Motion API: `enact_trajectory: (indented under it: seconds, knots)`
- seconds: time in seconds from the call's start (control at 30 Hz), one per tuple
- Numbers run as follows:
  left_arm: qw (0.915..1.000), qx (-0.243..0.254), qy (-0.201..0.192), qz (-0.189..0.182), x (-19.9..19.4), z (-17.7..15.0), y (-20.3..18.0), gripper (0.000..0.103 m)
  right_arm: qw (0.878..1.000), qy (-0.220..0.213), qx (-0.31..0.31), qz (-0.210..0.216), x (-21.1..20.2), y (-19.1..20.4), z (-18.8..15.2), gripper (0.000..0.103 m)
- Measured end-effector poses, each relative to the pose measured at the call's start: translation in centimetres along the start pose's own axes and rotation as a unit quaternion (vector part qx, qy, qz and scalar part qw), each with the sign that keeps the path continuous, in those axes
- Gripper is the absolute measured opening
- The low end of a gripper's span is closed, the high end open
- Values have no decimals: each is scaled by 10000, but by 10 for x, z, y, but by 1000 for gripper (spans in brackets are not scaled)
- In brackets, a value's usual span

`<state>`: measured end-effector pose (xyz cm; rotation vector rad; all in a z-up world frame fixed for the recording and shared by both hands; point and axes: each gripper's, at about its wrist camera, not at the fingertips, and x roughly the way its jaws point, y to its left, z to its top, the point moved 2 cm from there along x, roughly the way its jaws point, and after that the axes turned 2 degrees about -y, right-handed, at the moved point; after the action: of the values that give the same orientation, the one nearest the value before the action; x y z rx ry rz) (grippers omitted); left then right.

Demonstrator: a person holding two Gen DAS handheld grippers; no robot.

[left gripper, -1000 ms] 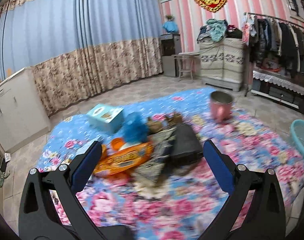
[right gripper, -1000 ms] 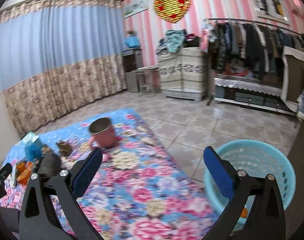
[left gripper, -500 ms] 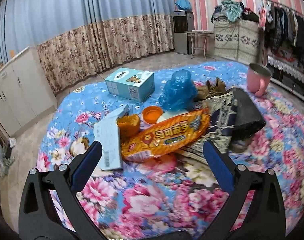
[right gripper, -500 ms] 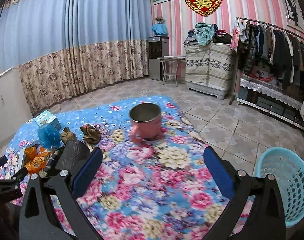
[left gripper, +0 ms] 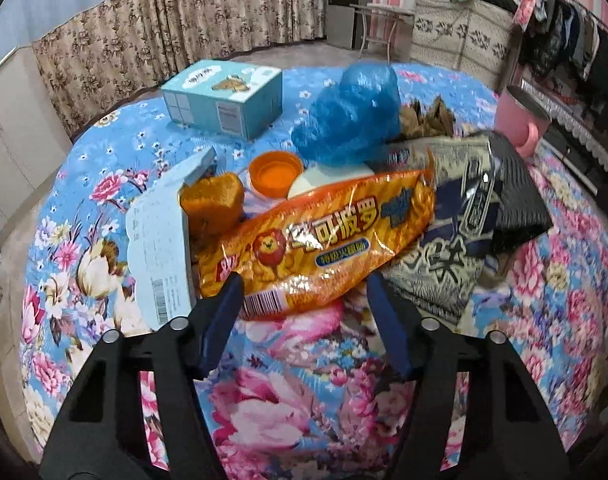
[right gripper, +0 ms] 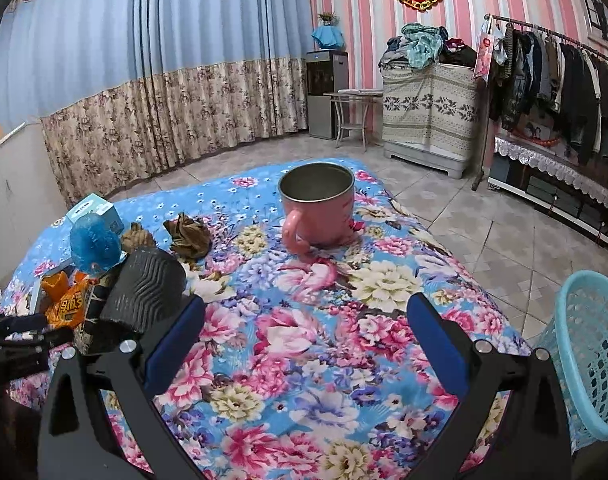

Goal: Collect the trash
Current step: 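Grasp the white receipt with the left gripper while the right gripper grasps the black pouch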

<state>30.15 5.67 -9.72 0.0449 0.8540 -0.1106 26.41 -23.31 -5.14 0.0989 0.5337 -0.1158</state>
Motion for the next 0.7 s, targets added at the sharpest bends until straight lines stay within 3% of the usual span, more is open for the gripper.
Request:
enact_trajectory:
  seconds: [0.1,0.17,0.23,0.47,0.63,0.7]
  knots:
    - [10000,-25,14,-90,1,0,1,43,10000,48,-51,20,2,2,-4,99]
    - [9998,-81,93,-177,5,1,2,13,9999,99,-71,23,5,2,-7,98]
    - [9994,-229,116,-226,5,1,8,0,9999,131,-68,42,5,2,-8,98]
    - [9976,-469,-495,-67,-21,6,22,0,9998,51,-183,101,-1,9,-10,99]
    - [9981,-446,-418,13,-21,3,28,0,9996,38,-249,109,-3,13,-12,99]
    - [9981,-436,-406,178,-19,3,35,5,9997,54,-236,105,-3,12,-12,99]
